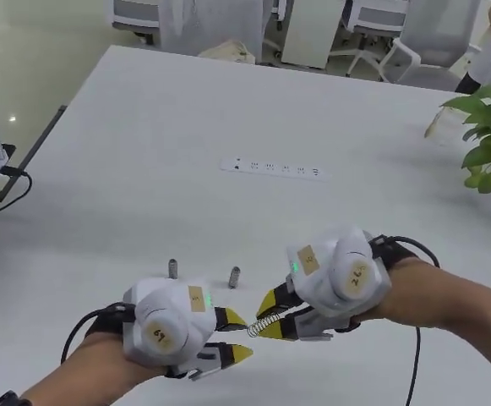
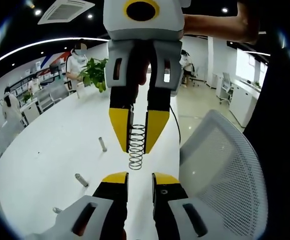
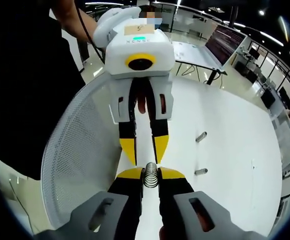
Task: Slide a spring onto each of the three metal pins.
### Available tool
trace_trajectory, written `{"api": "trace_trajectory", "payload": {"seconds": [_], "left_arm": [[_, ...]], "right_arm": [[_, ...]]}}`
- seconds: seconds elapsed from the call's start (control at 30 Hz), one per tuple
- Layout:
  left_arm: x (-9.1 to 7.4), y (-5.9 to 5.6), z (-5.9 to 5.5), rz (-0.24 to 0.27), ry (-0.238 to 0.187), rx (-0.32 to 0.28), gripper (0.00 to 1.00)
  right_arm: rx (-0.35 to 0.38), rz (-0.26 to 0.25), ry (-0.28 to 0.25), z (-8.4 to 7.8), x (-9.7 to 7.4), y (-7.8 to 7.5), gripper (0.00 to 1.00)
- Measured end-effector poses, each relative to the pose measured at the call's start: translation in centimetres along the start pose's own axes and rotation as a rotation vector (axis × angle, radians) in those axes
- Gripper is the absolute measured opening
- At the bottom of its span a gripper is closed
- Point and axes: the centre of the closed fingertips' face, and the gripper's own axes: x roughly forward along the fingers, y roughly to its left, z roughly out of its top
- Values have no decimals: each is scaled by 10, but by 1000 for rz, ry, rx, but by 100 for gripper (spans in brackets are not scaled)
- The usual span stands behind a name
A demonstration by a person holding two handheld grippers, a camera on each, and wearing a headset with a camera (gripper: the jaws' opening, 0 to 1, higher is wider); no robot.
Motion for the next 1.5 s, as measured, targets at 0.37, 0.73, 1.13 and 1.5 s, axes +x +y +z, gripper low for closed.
{"api": "trace_trajectory", "payload": {"seconds": [0.37, 0.73, 1.13, 1.5], "left_arm": [[-13, 11, -5, 52, -16, -63, 16], [-35, 28, -9, 148, -61, -153, 21], [-64, 43, -16, 240, -83, -219, 25], [-89, 51, -24, 311, -78, -245, 29]], "right_arm": [[50, -31, 13, -18, -5, 2, 9], [113, -60, 43, -45, -9, 4, 9], [160, -93, 77, -71, -17, -7, 9], [196, -117, 116, -93, -21, -21, 9]]}}
